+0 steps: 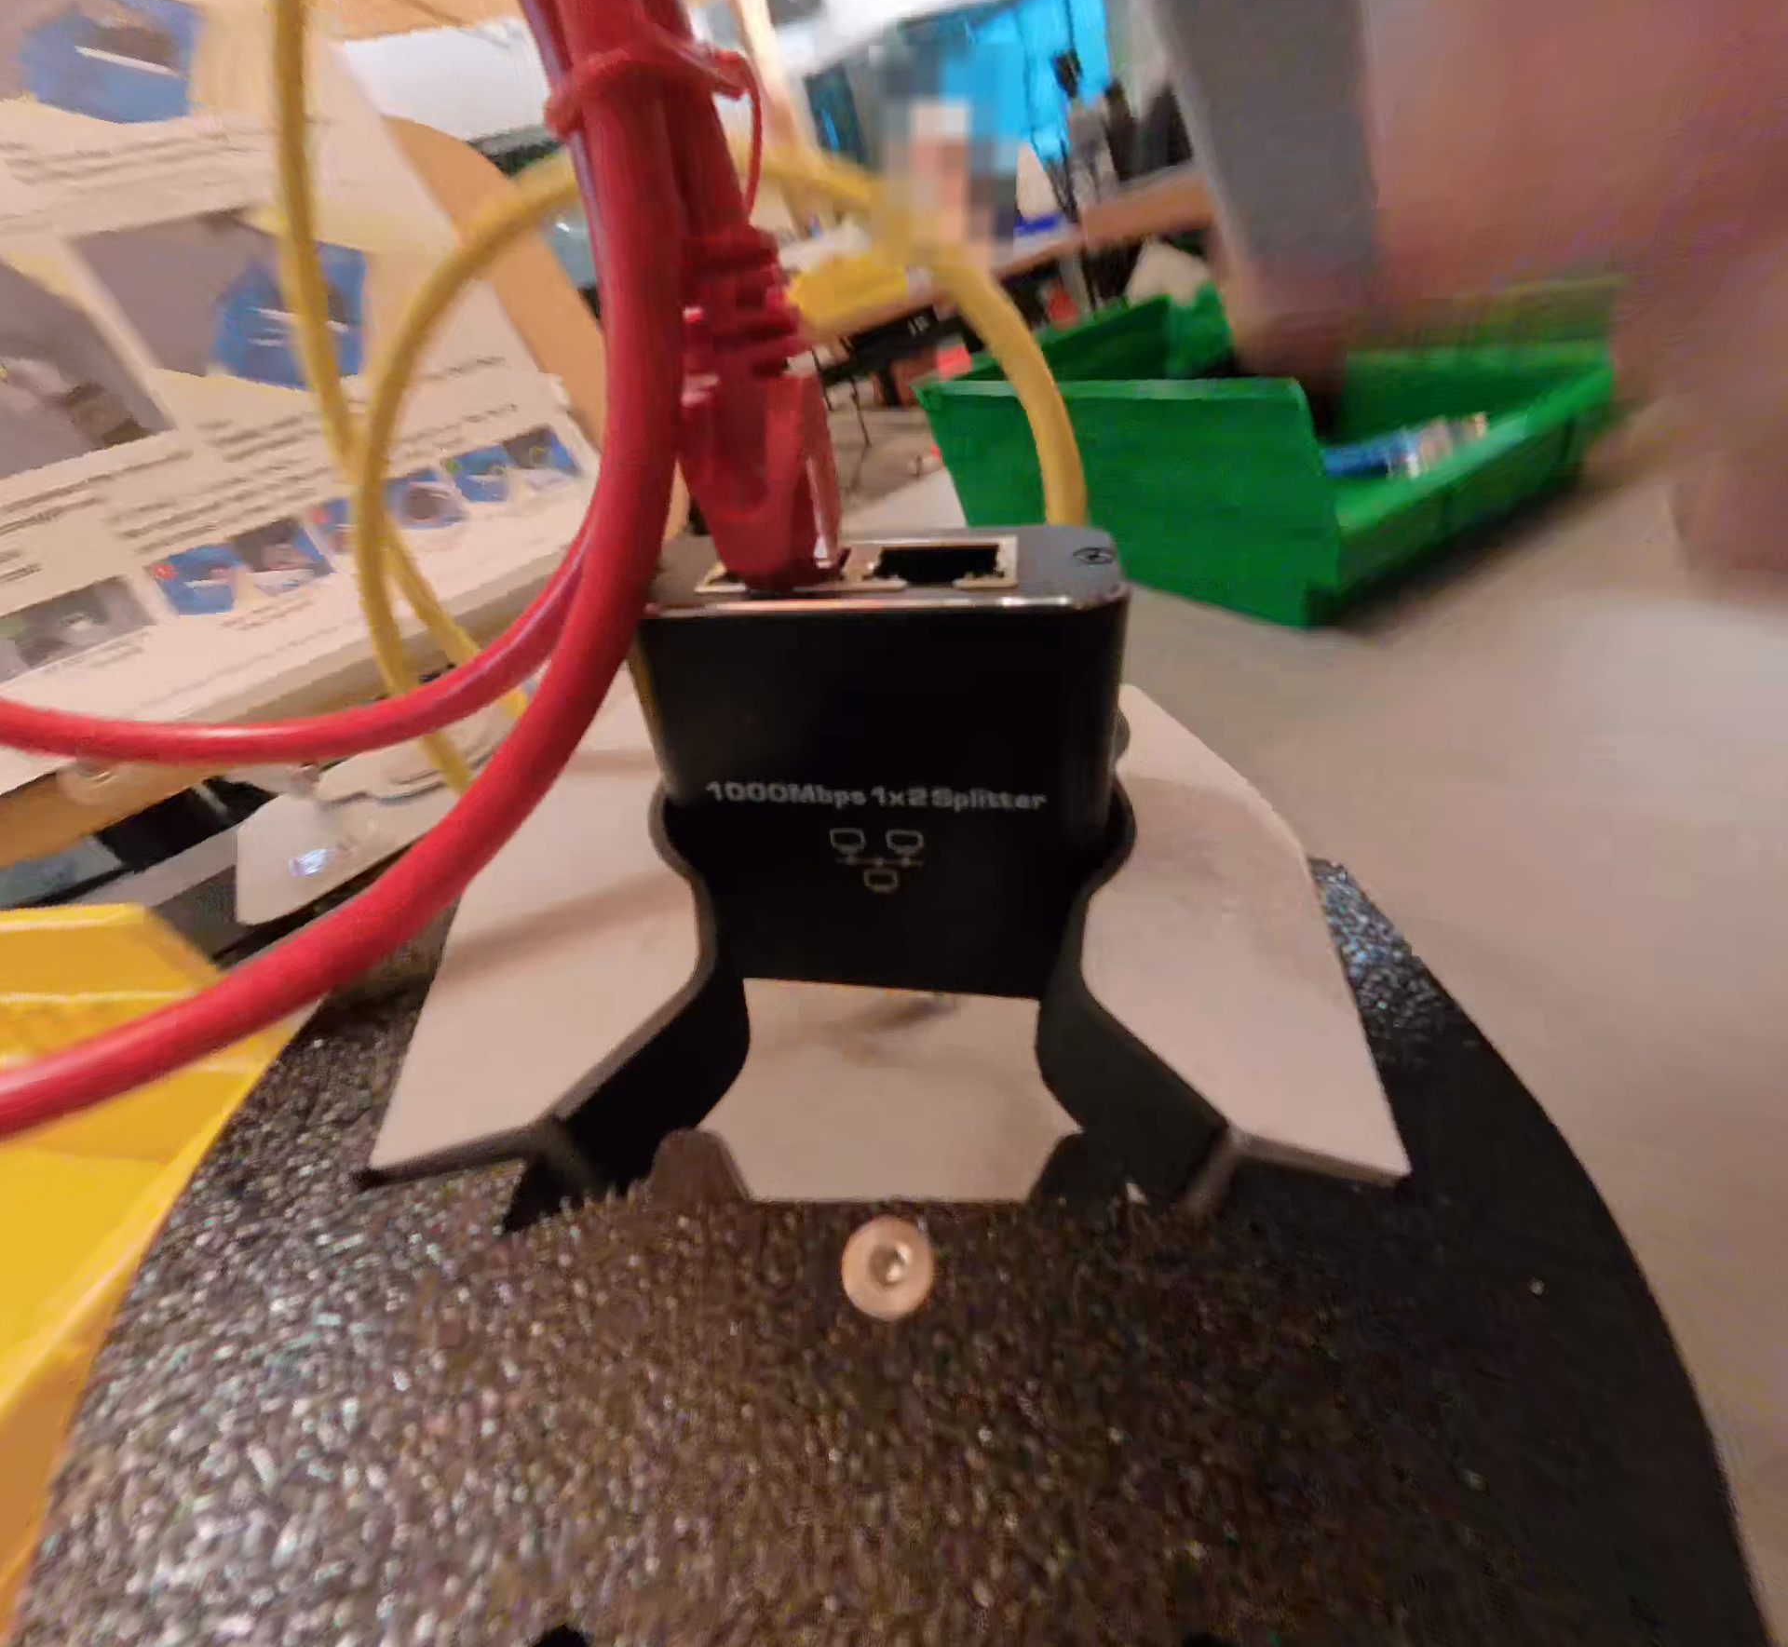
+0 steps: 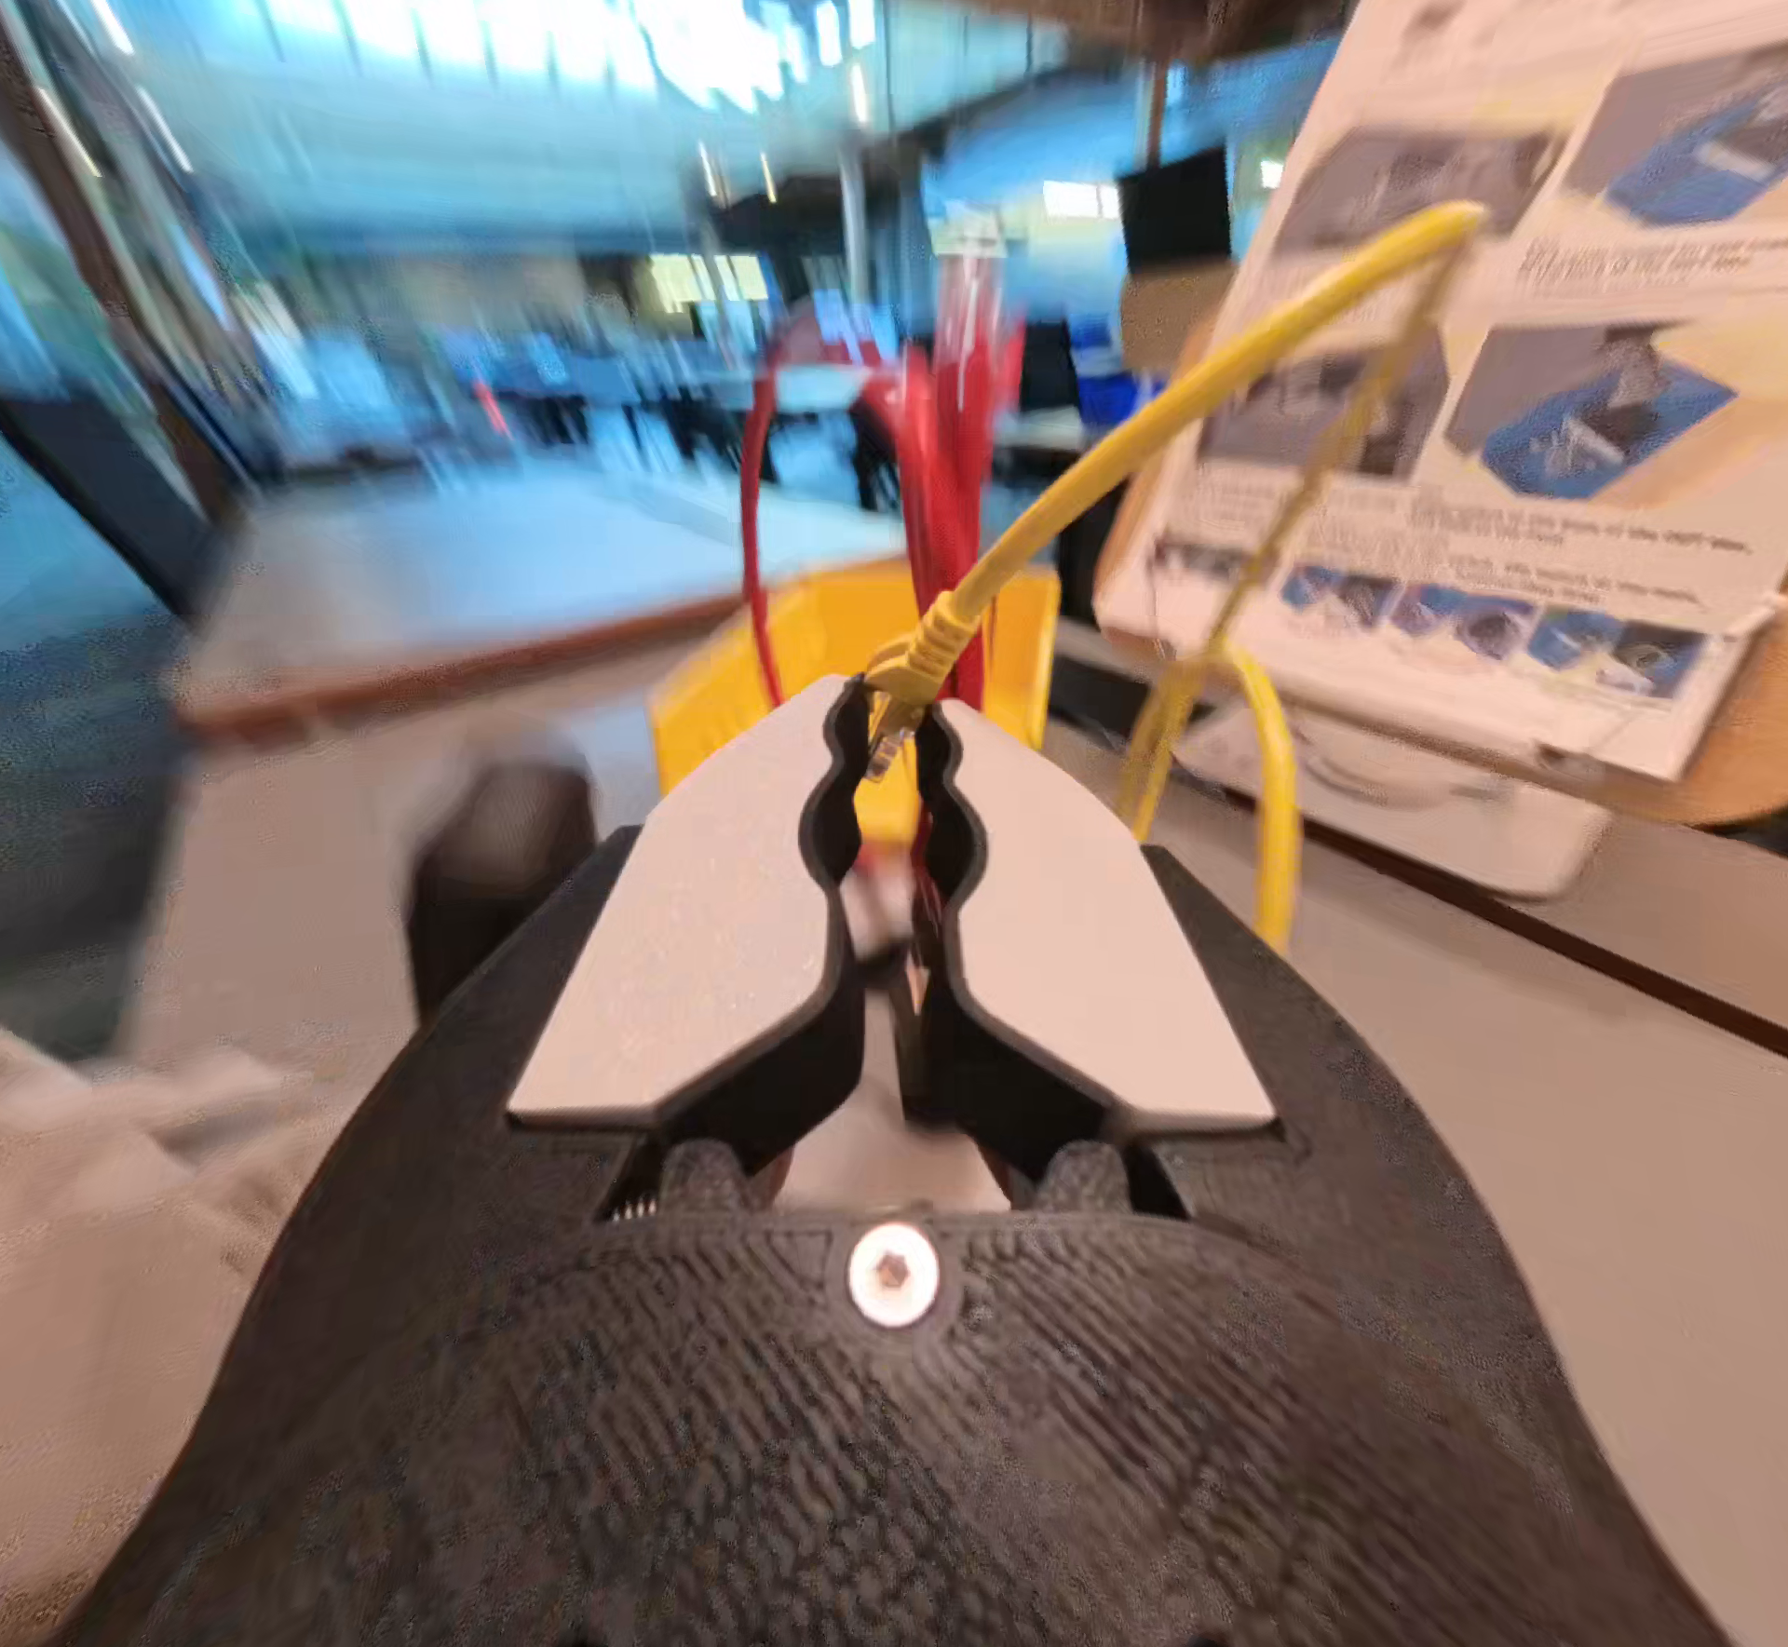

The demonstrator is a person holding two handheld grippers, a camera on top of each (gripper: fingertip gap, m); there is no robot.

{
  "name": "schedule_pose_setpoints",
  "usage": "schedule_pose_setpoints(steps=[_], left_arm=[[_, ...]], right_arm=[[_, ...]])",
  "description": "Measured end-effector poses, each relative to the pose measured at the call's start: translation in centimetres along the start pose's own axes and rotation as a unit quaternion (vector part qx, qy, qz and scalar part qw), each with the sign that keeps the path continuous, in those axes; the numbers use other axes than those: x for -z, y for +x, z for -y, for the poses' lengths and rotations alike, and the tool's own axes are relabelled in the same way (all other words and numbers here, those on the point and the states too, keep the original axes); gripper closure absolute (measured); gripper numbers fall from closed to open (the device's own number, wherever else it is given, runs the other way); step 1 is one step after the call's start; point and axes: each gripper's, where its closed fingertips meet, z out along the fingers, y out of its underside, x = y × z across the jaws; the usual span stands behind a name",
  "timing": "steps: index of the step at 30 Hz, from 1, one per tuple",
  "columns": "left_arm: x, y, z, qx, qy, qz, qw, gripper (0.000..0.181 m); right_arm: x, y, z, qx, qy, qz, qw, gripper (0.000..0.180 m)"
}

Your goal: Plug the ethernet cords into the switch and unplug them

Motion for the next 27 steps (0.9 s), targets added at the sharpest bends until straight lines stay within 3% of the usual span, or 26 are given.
schedule_pose_setpoints(steps=[1,3,11,21,27], left_arm=[[-0.1,0.8,-0.3,-0.013,-0.008,-0.006,1.000,0.105],[0.5,0.9,1.2,0.019,0.015,0.002,1.000,0.105],[0.4,-0.8,0.8,0.034,0.017,0.003,0.999,0.106],[0.4,-0.7,1.0,0.041,0.015,-0.008,0.999,0.106],[0.2,-0.6,0.8,0.047,0.011,-0.016,0.999,0.106]], right_arm=[[0.2,1.1,1.8,0.010,0.016,-0.025,0.999,0.168],[-0.2,1.8,1.4,0.108,-0.059,-0.051,0.991,0.167],[5.9,7.2,3.7,0.163,-0.109,-0.135,0.971,0.167],[14.1,12.9,13.9,0.232,-0.141,-0.190,0.943,0.167],[18.0,18.8,9.3,0.143,-0.217,-0.125,0.958,0.167]])
